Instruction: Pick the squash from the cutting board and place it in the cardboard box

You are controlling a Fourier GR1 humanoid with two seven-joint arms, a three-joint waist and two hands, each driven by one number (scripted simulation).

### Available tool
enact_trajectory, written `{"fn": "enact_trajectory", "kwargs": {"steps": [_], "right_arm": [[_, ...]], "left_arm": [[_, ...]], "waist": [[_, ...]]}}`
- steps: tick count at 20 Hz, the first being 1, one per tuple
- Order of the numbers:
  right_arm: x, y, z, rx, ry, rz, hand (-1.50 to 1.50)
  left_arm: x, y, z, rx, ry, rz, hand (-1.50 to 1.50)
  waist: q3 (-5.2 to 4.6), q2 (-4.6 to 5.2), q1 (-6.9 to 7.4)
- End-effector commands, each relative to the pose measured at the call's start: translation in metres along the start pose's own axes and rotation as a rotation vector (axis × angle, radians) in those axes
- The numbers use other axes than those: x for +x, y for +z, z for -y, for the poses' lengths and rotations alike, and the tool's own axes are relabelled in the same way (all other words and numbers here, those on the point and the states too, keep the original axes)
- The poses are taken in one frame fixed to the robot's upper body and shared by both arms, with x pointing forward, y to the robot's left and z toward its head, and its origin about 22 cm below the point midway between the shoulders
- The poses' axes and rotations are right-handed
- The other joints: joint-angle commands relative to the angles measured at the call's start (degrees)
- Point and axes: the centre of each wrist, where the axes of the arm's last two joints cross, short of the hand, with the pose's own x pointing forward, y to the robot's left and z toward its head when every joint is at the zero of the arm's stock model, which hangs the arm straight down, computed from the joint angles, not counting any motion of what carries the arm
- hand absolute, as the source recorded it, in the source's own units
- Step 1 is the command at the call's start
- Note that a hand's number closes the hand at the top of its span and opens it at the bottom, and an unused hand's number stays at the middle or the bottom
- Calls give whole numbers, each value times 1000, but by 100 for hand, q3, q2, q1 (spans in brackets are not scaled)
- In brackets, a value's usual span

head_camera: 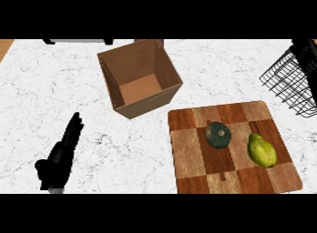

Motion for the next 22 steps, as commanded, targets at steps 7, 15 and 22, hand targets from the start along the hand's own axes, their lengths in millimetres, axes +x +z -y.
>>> {"fn": "enact_trajectory", "kwargs": {"steps": [7,15,22], "right_arm": [[46,-7,-19,528,219,374,-150],[-102,54,-26,690,-303,347,-150],[-105,12,1,761,29,499,-150]], "left_arm": [[12,-20,-78,150,-292,-24,0],[43,-46,-110,205,-373,-46,0],[49,-58,-93,201,-366,-56,0]], "waist": [[139,-280,447],[257,30,269],[232,-12,349]]}}
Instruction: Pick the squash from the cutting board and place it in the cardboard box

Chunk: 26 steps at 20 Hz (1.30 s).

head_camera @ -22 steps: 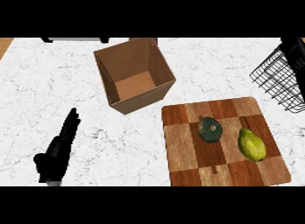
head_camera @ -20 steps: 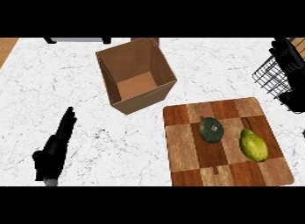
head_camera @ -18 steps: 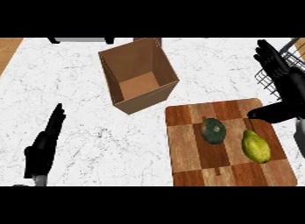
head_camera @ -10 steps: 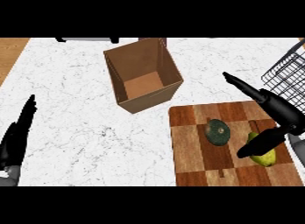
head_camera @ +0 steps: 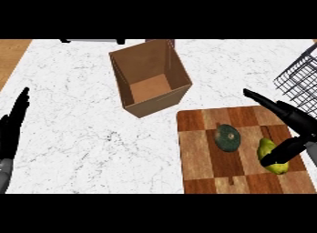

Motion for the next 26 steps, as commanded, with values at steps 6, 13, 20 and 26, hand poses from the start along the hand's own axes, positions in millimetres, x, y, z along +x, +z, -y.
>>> {"fn": "enact_trajectory", "kwargs": {"steps": [6,13,20,26], "right_arm": [[2,-22,44,377,336,-28,-150],[5,-71,26,599,512,-124,-150],[1,-103,5,687,552,-171,-150],[-17,-96,-10,708,570,-190,-150]], "left_arm": [[11,-3,0,-16,-6,1,0],[-6,6,-5,20,-27,-29,0],[2,2,14,31,-24,-50,0],[2,4,3,22,-23,-34,0]], "waist": [[-23,-48,70],[-36,-96,-82],[-36,-101,-193],[-35,-99,-187]]}}
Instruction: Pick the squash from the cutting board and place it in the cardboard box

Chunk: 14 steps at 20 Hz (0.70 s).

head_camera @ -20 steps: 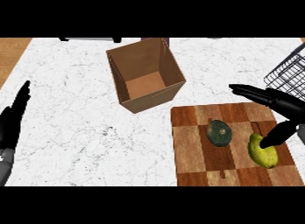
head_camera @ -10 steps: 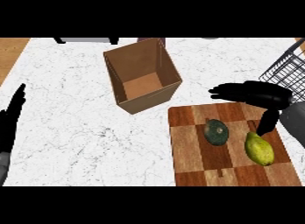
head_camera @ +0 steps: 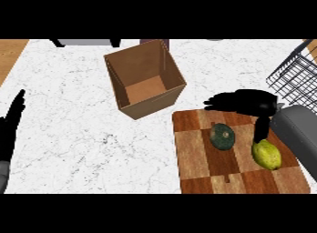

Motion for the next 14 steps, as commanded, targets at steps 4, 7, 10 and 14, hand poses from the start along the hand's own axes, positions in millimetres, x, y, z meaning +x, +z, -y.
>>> {"fn": "enact_trajectory", "kwargs": {"steps": [4,7,10,14], "right_arm": [[5,-16,-3,25,16,9,-150],[14,-14,-5,35,-4,21,-150],[22,-27,-13,53,-14,52,-150],[13,-25,-15,45,-46,126,-150]], "left_arm": [[-16,5,-12,6,-16,-12,0],[-7,-6,-11,0,2,-21,0],[5,7,4,-6,-6,0,0],[2,1,-5,-10,7,0,0]], "waist": [[1,-5,-30],[0,-12,-57],[2,-17,-42],[3,0,-9]]}}
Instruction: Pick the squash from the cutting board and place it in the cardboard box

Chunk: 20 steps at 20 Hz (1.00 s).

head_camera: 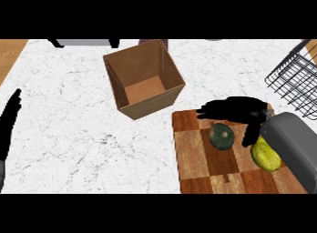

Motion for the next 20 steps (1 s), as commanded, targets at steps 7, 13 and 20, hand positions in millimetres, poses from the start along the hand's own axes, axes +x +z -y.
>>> {"fn": "enact_trajectory", "kwargs": {"steps": [7,13,20], "right_arm": [[29,1,-18,38,-30,91,-150],[20,6,-20,111,11,-39,-150],[21,-22,-48,54,11,-92,150]], "left_arm": [[-23,11,9,7,15,-8,0],[-4,8,-6,-10,-10,4,0],[11,8,-6,-2,0,-2,0]], "waist": [[-1,0,-29],[3,8,23],[5,6,26]]}}
